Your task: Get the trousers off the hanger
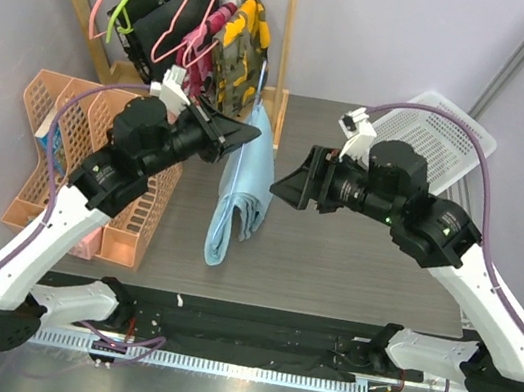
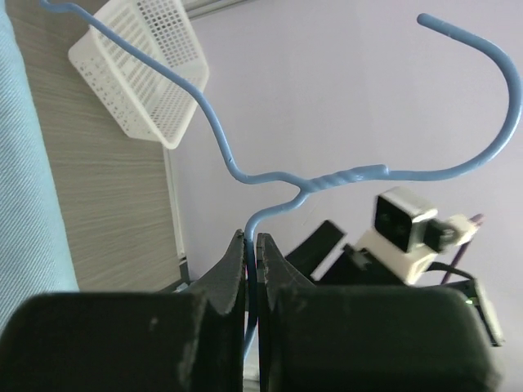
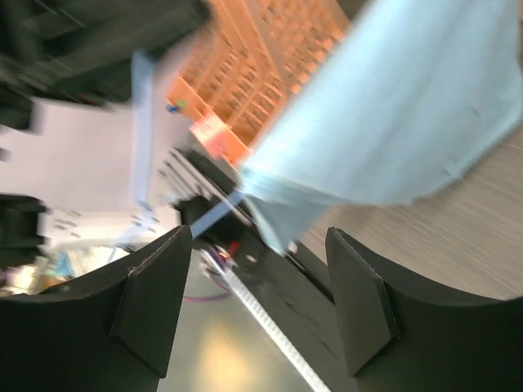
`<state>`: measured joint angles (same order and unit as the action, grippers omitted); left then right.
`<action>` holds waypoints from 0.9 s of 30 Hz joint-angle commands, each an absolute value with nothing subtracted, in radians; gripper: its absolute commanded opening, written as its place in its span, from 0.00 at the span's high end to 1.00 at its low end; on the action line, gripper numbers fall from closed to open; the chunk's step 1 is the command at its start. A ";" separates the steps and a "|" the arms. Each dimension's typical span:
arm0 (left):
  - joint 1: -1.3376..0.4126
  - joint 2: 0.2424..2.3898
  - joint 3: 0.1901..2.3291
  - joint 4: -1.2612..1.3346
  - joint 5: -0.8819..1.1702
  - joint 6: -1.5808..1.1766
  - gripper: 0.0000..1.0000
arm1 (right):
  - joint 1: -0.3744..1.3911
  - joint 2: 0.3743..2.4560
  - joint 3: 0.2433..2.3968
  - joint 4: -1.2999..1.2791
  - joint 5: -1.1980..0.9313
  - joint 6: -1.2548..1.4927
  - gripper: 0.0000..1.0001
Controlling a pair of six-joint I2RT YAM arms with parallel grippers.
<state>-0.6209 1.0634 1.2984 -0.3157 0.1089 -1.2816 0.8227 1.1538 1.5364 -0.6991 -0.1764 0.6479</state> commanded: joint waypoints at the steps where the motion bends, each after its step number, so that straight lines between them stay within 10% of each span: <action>1: -0.623 1.065 1.494 -0.163 0.106 -1.243 1.00 | 0.893 1.180 1.559 -0.882 -0.005 0.450 0.27; 11: -0.623 1.103 1.611 -0.184 0.094 -1.236 1.00 | 1.354 1.347 1.646 -0.924 0.725 0.411 0.22; 27: -0.623 1.057 1.623 -0.193 0.048 -1.310 1.00 | 1.364 1.166 1.355 -0.374 0.651 0.134 0.27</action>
<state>-0.6212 1.1316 1.5558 -0.4034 0.0883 -1.2949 1.3605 1.1988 1.3956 -0.6102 0.6956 0.2367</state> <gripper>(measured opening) 0.022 0.755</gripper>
